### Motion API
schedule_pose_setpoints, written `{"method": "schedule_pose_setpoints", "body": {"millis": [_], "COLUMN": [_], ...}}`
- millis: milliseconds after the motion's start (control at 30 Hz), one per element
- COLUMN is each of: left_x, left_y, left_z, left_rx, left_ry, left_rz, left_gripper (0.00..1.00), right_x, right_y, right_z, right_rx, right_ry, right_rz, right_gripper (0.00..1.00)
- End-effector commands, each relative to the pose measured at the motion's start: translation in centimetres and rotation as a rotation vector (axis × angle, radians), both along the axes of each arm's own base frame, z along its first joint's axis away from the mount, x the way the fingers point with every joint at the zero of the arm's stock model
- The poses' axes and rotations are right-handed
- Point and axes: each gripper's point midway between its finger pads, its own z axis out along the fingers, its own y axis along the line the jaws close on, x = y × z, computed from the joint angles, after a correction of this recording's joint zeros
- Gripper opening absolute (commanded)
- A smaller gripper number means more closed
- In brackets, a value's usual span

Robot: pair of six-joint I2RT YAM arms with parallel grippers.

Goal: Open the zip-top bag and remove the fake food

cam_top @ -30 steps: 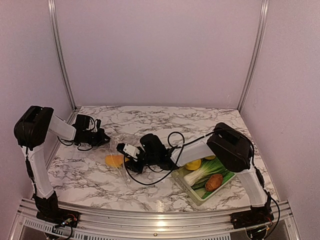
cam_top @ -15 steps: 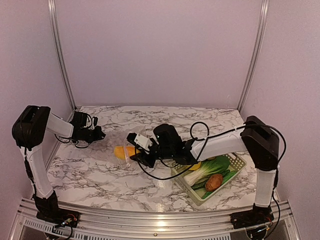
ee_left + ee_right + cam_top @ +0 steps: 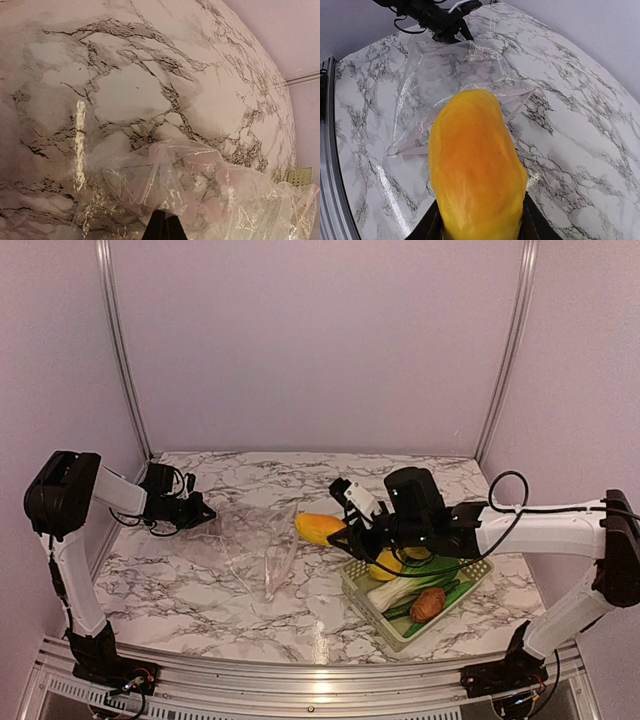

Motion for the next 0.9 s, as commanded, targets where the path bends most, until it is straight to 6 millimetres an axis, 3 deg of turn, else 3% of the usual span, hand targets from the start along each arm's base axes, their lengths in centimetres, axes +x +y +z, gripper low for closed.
{"method": "schedule_pose_setpoints", "body": {"millis": [0, 100, 433, 633, 767, 867], "left_x": [0.3, 0.4, 0.7, 0.9, 0.9, 0.9], "left_y": [0.1, -0.1, -0.1, -0.1, -0.1, -0.1], "left_z": [-0.6, -0.6, -0.4, -0.3, -0.3, -0.3], "left_rx": [0.004, -0.003, -0.003, -0.006, -0.006, -0.005], "left_ry": [0.012, 0.012, 0.009, 0.006, 0.006, 0.007], "left_rz": [-0.013, -0.015, -0.012, -0.008, -0.008, -0.01], "left_gripper": [0.0, 0.0, 0.0, 0.0, 0.0, 0.0], "right_x": [-1.4, -2.4, -5.3, -6.9, -8.0, -8.1], "right_y": [-4.2, -6.3, -11.3, -12.3, -12.3, -12.1], "right_z": [-0.2, -0.1, -2.7, -3.9, -5.2, -5.1], "right_rx": [-0.008, 0.006, -0.038, -0.063, -0.11, -0.113], "right_ry": [0.125, 0.161, 0.294, 0.344, 0.367, 0.359], "right_rz": [-0.155, -0.217, -0.355, -0.382, -0.38, -0.38], "right_gripper": [0.29, 0.29, 0.31, 0.34, 0.57, 0.76]}}
